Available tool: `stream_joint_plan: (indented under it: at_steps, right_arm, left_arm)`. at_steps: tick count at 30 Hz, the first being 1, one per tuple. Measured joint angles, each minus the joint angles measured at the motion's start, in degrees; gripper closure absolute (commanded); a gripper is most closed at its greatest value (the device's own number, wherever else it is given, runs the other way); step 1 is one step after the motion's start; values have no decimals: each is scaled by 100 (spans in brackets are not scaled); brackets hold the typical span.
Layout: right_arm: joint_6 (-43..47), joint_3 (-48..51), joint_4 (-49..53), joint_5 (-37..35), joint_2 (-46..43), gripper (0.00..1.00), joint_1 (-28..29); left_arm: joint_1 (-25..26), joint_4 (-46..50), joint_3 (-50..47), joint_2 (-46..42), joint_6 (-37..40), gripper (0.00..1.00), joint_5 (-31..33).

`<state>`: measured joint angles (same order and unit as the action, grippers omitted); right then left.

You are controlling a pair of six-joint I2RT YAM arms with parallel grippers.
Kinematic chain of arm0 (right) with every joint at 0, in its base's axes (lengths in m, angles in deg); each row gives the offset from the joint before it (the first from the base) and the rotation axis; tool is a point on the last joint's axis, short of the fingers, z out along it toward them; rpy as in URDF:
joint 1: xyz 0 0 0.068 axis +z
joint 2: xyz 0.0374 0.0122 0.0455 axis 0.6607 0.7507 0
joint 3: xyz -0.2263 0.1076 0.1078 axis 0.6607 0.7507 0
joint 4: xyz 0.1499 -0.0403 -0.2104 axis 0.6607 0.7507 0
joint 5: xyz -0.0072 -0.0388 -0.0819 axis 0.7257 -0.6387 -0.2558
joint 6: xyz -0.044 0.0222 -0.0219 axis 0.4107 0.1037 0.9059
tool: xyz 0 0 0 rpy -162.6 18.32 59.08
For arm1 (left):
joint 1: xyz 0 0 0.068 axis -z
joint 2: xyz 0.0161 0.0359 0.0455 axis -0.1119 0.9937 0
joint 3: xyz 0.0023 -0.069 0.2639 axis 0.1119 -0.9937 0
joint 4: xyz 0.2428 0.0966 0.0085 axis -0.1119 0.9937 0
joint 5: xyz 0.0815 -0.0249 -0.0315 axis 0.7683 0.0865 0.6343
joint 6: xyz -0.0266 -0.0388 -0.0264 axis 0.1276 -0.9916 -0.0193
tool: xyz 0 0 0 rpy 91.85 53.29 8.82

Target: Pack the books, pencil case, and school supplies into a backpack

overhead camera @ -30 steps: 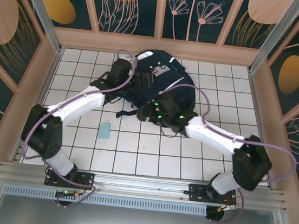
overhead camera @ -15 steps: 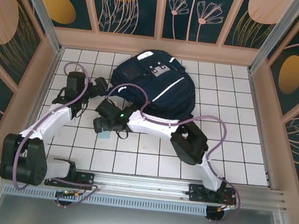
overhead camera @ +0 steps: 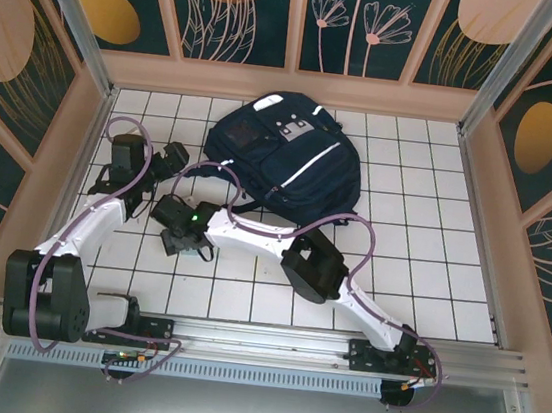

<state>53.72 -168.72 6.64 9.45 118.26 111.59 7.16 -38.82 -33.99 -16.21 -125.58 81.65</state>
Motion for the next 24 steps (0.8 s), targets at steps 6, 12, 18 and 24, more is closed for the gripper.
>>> stream_joint_plan:
  at_steps: [6,12,18,24]
  right_arm:
    - [101,-151,234,-225,107,29,0]
    - [107,-142,282,-442,107,30,70]
    - [101,131,116,-769,9,34,195]
    - [63,752,-162,-680,-345,46,214]
  left_arm:
    - [0,-4,0,-83,0,1,-13]
    - [0,-4,0,-111,0,1,-13]
    - [0,-2,0,-116,0,1,-13]
    - [0,-4,0,-138,-24,1,-15]
